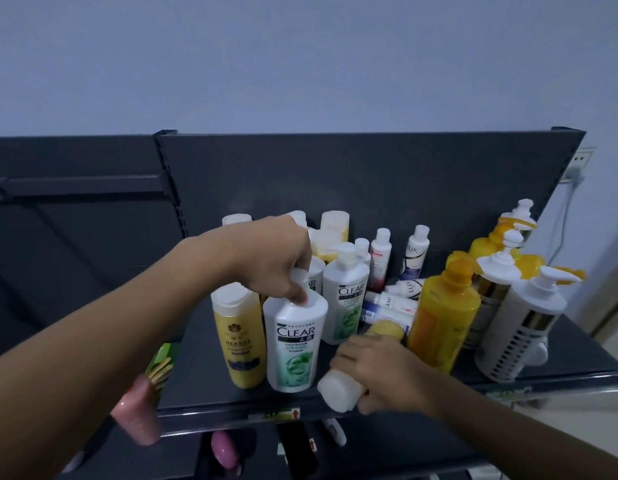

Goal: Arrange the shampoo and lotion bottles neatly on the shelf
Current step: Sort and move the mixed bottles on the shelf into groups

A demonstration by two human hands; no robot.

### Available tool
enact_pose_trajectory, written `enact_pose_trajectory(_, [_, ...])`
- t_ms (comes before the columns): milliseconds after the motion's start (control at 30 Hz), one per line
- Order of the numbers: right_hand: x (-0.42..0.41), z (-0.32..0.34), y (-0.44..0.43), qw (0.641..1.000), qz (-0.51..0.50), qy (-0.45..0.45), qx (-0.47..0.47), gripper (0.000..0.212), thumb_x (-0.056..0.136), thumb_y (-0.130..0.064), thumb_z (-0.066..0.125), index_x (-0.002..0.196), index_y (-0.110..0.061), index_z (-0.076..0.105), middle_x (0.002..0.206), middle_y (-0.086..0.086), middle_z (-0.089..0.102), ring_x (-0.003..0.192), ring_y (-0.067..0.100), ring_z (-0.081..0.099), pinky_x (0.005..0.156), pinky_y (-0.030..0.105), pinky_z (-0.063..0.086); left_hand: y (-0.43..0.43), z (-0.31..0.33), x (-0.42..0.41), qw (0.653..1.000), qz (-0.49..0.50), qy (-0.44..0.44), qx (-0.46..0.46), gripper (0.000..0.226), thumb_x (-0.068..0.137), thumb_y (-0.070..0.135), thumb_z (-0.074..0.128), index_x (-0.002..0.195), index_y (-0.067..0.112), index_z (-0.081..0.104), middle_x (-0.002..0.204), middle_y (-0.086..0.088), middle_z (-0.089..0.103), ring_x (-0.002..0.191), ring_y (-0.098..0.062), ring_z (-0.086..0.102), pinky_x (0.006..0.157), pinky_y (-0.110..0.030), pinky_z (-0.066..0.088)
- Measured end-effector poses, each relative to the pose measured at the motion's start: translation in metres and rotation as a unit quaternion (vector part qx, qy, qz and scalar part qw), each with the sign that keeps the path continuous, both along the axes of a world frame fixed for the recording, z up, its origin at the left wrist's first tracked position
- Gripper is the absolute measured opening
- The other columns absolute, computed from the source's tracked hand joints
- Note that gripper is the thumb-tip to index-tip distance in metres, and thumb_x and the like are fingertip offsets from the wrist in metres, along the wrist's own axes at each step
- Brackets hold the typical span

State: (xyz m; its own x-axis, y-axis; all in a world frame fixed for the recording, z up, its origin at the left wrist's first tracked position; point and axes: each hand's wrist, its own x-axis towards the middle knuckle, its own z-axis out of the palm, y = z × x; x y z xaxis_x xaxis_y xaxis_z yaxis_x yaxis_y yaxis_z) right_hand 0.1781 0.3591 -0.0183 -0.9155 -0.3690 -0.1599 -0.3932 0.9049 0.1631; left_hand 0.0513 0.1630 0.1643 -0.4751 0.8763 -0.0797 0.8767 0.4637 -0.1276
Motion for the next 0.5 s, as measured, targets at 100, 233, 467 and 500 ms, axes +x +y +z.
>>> enact_pose_trajectory(100, [0.001,0.025,0.02,0.987,-0.045,0.081,-0.132,0.065,0.066,-0.048,0.074,0.126,-0.026,0.063,0.118,-0.005,0.063,0.106,0.017,0.06,0.082,0.037,0.055,0.008,-0.007,-0.004,1.0,0.001,-0.004,0.006,0.04,0.079,0.059,0.075,0.086,0.02,0.076,0.071,0.001,0.072,0.073,-0.014,0.064,0.06,-0.032,0.052])
enact_pose_trajectory(233, [-0.009,0.06,0.046,0.932,-0.138,0.147,-0.3,0.044,0.064,-0.039,0.078,0.102,-0.021,0.067,0.089,-0.004,0.07,0.082,0.018,0.066,0.065,0.04,0.055,0.023,-0.013,-0.004,1.0,-0.003,-0.019,0.012,0.036,0.078,0.055,0.078,0.073,0.021,0.069,0.064,0.0,0.066,0.063,-0.013,0.058,0.059,-0.033,0.051])
enact_pose_trajectory(467, [-0.012,0.101,0.054,0.886,-0.193,0.19,-0.377,0.05,0.062,-0.033,0.094,0.103,-0.015,0.072,0.083,-0.004,0.072,0.077,0.013,0.067,0.062,0.031,0.05,0.042,-0.031,-0.003,0.998,-0.001,-0.061,0.031,0.031,0.079,0.055,0.079,0.09,0.026,0.074,0.077,0.008,0.07,0.071,-0.011,0.061,0.062,-0.031,0.054])
enact_pose_trajectory(500, [-0.013,0.111,0.053,0.884,-0.205,0.189,-0.374,0.049,0.059,-0.033,0.095,0.1,-0.016,0.074,0.083,-0.005,0.073,0.078,0.013,0.068,0.064,0.033,0.053,0.046,-0.032,-0.001,0.997,-0.005,-0.063,0.039,0.033,0.079,0.054,0.079,0.094,0.025,0.075,0.08,0.007,0.071,0.074,-0.013,0.062,0.062,-0.03,0.053])
